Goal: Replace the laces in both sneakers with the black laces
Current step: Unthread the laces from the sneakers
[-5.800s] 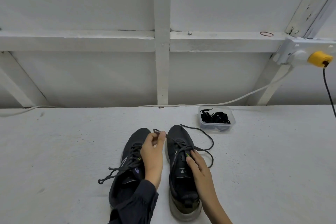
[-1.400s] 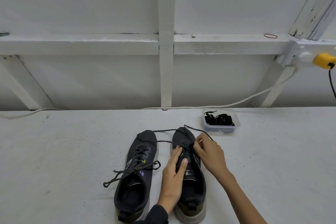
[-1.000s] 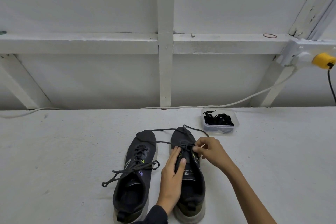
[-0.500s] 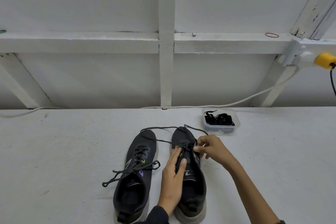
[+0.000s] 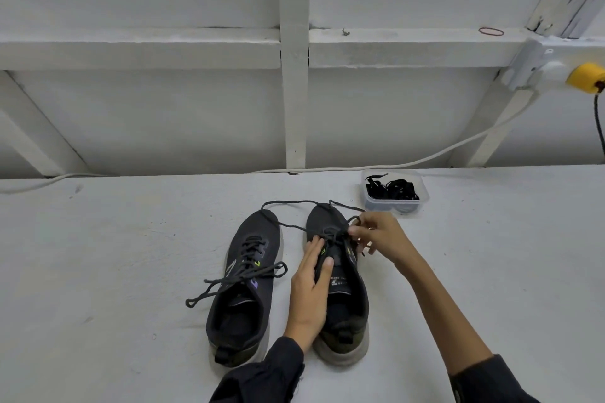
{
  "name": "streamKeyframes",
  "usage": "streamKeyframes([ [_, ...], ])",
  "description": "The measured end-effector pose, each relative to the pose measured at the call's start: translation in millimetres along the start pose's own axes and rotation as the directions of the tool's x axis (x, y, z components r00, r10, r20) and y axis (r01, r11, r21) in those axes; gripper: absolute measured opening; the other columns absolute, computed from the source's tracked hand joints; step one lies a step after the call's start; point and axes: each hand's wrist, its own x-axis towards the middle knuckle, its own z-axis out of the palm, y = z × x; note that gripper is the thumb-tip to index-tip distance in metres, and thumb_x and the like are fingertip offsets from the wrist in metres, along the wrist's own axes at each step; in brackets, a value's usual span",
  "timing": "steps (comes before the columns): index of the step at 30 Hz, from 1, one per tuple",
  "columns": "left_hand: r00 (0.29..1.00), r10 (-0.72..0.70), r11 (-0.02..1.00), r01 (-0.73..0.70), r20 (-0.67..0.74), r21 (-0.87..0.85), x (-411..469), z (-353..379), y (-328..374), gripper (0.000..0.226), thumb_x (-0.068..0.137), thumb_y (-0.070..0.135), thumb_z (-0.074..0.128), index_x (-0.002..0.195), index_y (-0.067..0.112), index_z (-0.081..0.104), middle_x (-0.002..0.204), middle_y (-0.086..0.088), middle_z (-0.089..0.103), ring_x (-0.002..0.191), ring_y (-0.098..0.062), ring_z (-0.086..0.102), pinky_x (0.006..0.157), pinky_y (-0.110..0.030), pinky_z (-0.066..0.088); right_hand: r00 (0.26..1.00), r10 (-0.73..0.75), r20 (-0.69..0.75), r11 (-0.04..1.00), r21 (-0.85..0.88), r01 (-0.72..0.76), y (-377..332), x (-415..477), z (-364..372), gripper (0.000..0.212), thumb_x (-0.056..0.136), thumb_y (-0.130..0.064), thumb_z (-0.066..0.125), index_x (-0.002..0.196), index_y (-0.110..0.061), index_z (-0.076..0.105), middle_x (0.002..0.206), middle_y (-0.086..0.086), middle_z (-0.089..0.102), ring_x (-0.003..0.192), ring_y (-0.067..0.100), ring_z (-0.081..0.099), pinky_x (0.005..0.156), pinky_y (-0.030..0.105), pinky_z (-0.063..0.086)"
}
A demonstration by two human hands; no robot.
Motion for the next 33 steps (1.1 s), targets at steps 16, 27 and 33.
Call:
streamKeyframes([
  [16,1.0,-0.02,1.0,0.02,0.0,-0.011,-1.8,-0.7,1.7,0.042,0.1,0.024,0.051,0.142,0.022,0.046,0.151,0.009,0.04,0.14,-0.001,0.033,0.118,-0.023,0.025,0.996,0.057,-0.069,0.994,0.098,-0.05,-3.8,-1.7,-6.6,0.014,0.094,-0.009,0.06,0.081,-0.005,0.061,0.068,0.005,0.065,0.047,0.013,0.059,0.044,0.022,0.034],
  [27,1.0,-0.024,0.999,0.023,-0.01,-0.027,-1.0,0.4,0.5,0.04,0.1,0.024,0.051,0.139,0.027,0.047,0.15,0.01,0.042,0.139,-0.001,0.034,0.118,-0.027,0.027,0.976,0.153,0.156,0.988,-0.016,-0.152,-0.7,-11.3,-1.7,0.023,0.081,-0.019,0.078,0.084,0.001,0.068,0.067,0.006,0.068,0.052,0.014,0.061,0.044,0.019,0.037],
  [33,1.0,-0.02,1.0,0.02,0.004,-0.023,-1.2,0.0,0.7,0.041,0.1,0.023,0.051,0.14,0.025,0.047,0.15,0.01,0.042,0.139,0.0,0.033,0.117,-0.022,0.026,0.989,0.102,-0.108,0.99,0.103,-0.091,-3.8,1.1,-9.9,0.013,0.086,-0.007,0.07,0.079,0.003,0.065,0.064,0.008,0.062,0.049,0.013,0.058,0.043,0.021,0.033],
])
